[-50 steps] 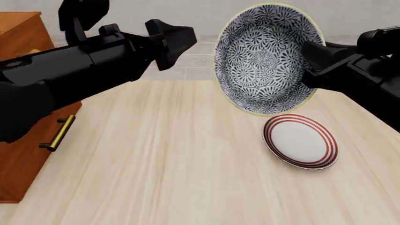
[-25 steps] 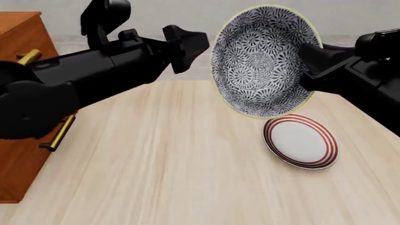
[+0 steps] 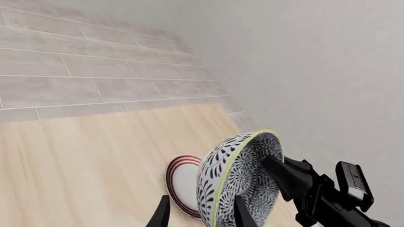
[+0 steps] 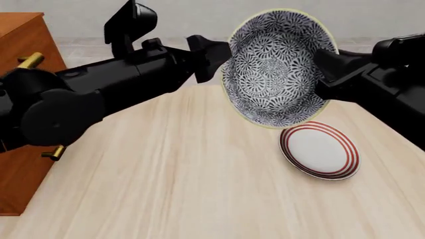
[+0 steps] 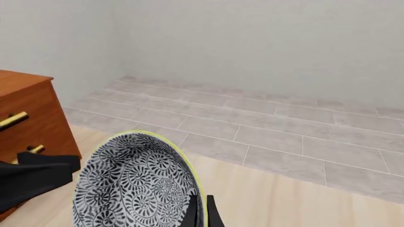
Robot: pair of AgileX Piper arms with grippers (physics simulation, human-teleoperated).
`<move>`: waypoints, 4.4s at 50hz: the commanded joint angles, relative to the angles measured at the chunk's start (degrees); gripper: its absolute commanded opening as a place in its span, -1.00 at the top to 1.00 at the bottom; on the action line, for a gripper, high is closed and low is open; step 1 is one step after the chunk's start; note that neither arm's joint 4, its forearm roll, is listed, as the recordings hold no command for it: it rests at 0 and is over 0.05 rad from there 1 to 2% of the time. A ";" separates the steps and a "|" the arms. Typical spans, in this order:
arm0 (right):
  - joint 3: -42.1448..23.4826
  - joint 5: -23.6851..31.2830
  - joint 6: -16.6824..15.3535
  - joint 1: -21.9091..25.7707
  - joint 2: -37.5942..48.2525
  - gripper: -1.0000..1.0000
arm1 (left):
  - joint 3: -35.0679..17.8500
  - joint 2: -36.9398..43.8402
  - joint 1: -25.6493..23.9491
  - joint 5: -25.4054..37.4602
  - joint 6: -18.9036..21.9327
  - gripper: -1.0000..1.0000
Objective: Put the bowl on top of the cabinet.
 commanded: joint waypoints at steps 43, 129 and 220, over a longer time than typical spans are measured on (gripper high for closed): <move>0.47 -0.86 0.56 1.75 -0.26 1.00 | -1.13 7.38 0.10 -2.98 1.54 -1.00; 0.04 4.57 2.08 3.57 -6.60 -1.00 | -2.58 8.64 1.97 -2.06 6.78 1.00; 12.96 14.74 6.41 -0.76 -27.90 -1.00 | 5.86 -20.92 15.09 15.39 7.17 1.00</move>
